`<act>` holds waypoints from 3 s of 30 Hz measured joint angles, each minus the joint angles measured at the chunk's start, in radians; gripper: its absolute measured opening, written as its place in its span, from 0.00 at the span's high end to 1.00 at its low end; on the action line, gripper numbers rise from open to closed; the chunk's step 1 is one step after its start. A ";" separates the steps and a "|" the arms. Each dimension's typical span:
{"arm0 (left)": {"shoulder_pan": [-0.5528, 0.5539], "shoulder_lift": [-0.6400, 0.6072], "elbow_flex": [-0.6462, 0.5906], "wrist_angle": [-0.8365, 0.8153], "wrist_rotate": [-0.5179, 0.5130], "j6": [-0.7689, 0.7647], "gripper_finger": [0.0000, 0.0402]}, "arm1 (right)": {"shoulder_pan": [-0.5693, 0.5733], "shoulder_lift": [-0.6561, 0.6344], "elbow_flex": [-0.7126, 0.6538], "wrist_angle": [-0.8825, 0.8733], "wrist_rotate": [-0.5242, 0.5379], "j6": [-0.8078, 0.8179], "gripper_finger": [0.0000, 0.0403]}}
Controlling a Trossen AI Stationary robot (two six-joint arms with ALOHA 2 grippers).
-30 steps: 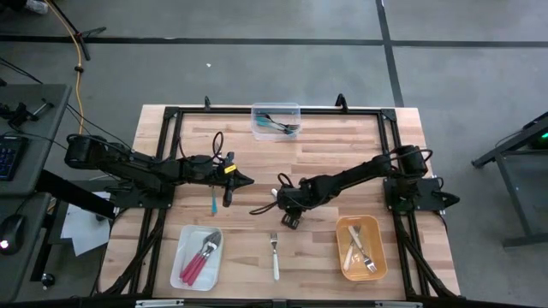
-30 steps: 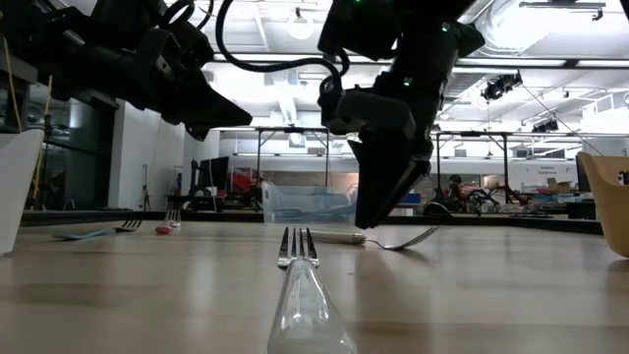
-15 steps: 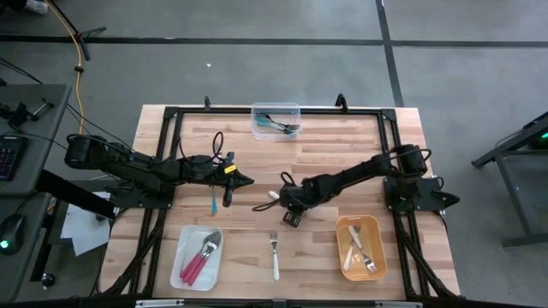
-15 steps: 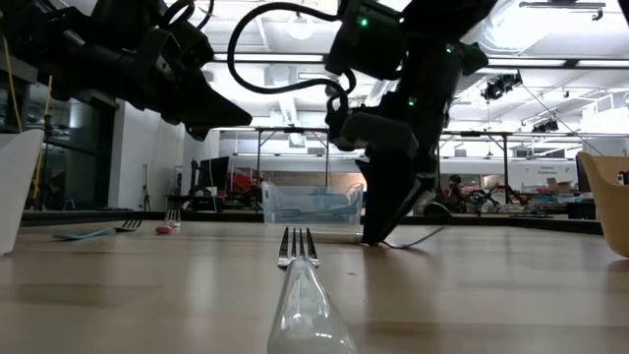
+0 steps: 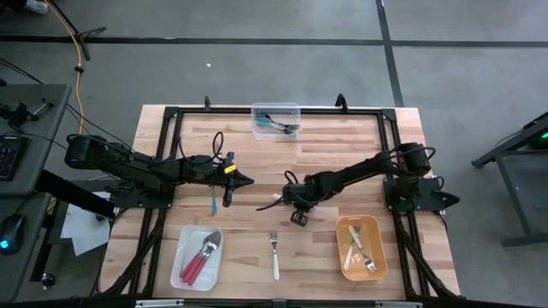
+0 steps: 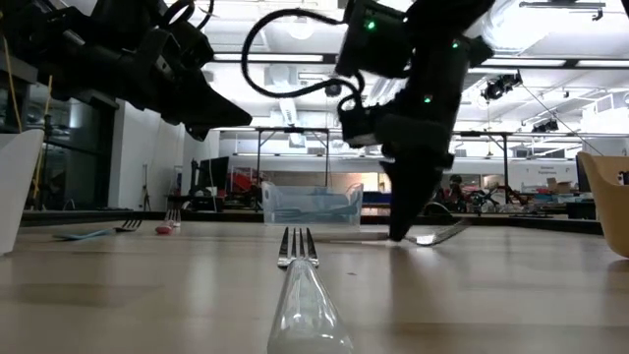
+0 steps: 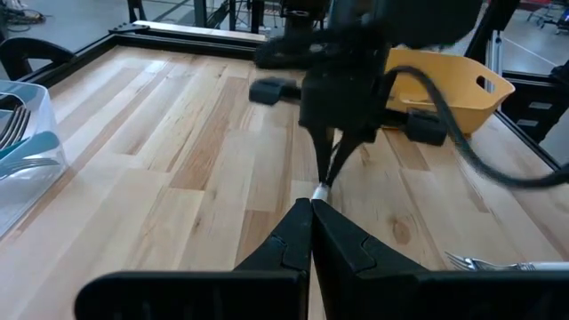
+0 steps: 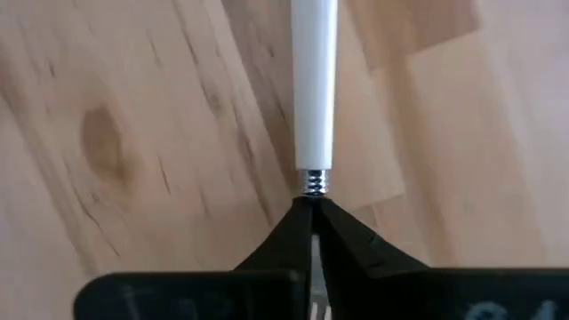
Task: Sort silverware by color (type)
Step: Put the white fork into the yellow bin, then put the blue fork into the transparent bin
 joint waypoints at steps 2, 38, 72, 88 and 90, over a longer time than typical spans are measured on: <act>0.000 0.000 0.000 0.000 0.000 0.000 1.00 | 0.010 -0.029 0.002 -0.009 0.028 -0.002 0.99; 0.000 0.000 0.000 0.001 0.000 -0.001 1.00 | 0.642 -0.435 0.005 -0.476 0.099 1.018 1.00; 0.000 0.000 0.000 -0.007 -0.028 -0.044 0.98 | 0.644 -0.286 -0.116 -0.513 -0.059 1.128 0.88; -0.068 -0.093 0.000 -0.205 -0.117 -0.071 0.98 | 0.462 -0.338 -0.066 -0.231 0.224 0.223 0.98; -0.074 -0.141 0.000 -0.287 -0.192 -0.110 0.98 | 0.394 -0.340 -0.112 -0.096 0.168 0.067 0.97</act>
